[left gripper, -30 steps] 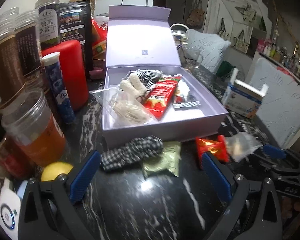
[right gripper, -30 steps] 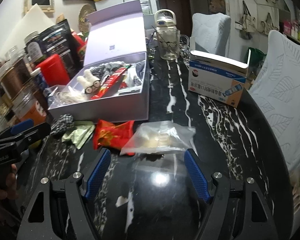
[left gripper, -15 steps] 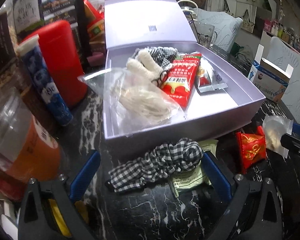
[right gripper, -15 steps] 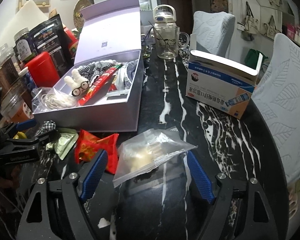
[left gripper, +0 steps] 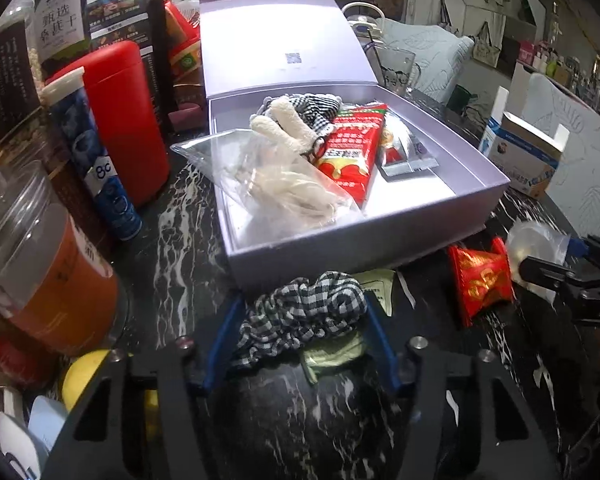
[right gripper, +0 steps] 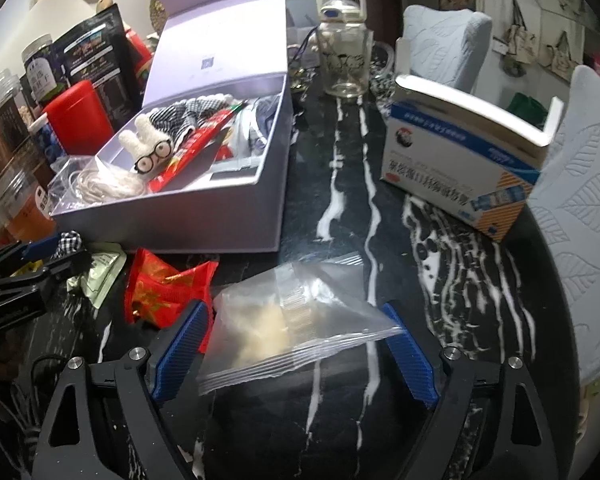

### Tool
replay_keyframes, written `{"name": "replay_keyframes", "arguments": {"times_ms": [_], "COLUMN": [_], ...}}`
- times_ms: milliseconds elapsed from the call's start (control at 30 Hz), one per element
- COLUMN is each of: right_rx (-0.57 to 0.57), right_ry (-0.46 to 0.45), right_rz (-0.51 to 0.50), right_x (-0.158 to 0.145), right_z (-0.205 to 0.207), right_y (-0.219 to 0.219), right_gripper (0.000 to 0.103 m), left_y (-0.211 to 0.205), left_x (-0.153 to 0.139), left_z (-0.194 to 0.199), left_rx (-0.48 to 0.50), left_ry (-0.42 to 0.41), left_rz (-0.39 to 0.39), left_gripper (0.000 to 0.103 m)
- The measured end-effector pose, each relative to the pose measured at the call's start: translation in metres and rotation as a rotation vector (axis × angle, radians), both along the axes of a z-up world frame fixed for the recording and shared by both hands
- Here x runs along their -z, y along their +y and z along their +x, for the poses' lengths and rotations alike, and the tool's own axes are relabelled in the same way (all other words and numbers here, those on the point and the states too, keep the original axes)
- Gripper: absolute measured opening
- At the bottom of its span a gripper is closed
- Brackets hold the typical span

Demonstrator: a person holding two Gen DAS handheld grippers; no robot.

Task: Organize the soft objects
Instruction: 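Grasp the gingham scrunchie with the left gripper while the right gripper grasps the zip bag, then lift and carry the gingham scrunchie and zip bag over the lavender box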

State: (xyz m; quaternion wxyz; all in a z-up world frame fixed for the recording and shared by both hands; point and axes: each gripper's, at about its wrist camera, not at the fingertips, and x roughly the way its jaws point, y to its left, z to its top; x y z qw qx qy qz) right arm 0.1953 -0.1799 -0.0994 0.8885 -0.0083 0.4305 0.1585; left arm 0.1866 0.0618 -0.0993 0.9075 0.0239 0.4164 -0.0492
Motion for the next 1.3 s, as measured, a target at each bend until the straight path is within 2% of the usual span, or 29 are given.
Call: {"name": "replay_keyframes", "arguments": {"times_ms": [167,200,233,333,400,733,800,867,900,933,1033,1300], "right_rx": [-0.018,-0.017,-0.019,-0.026,-0.032,-0.037,-0.019,-0.001,0.009,0.018,0.019,-0.069], "right_ry": [-0.003,0.0,0.007,0.002,-0.003,0.002,0.006,0.009,0.003,-0.013,-0.047,-0.105], "right_rz": [-0.025,-0.031,-0.033,-0.053,-0.068,-0.038,-0.029,-0.025,-0.018,-0.009,-0.038,-0.157], "right_x": [0.004,0.005,0.006,0.007,0.007,0.006,0.006,0.004,0.002,-0.001,-0.01,-0.021], "right_z": [-0.004,-0.004,-0.005,-0.008,-0.012,-0.039,-0.042,-0.043,-0.043,-0.044,-0.043,-0.018], "right_y": [0.006,0.006,0.007,0.008,0.009,-0.003,-0.007,-0.01,-0.012,-0.013,-0.013,-0.003], "right_gripper": [0.088,0.081,0.07,0.052,0.044,0.041,0.042,0.06,0.076,0.083,0.09,0.091], "left_y": [-0.007,-0.008,-0.009,-0.012,-0.013,-0.026,-0.029,-0.03,-0.03,-0.032,-0.034,-0.042], "left_x": [-0.003,-0.003,-0.004,-0.004,-0.006,-0.013,-0.014,-0.013,-0.012,-0.01,-0.004,0.008], "left_z": [-0.015,-0.018,-0.02,-0.028,-0.032,-0.06,-0.063,-0.064,-0.064,-0.063,-0.06,-0.049], "left_rx": [0.017,0.023,0.025,0.032,0.04,0.124,0.131,0.133,0.134,0.137,0.137,0.136], "left_ry": [0.007,0.009,0.011,0.018,0.028,0.056,0.061,0.06,0.06,0.064,0.069,0.071], "left_rz": [0.025,0.024,0.025,0.021,0.004,-0.093,-0.118,-0.128,-0.125,-0.119,-0.104,-0.043], "left_gripper": [0.053,0.05,0.05,0.049,0.049,0.049,0.049,0.049,0.049,0.049,0.049,0.049]}}
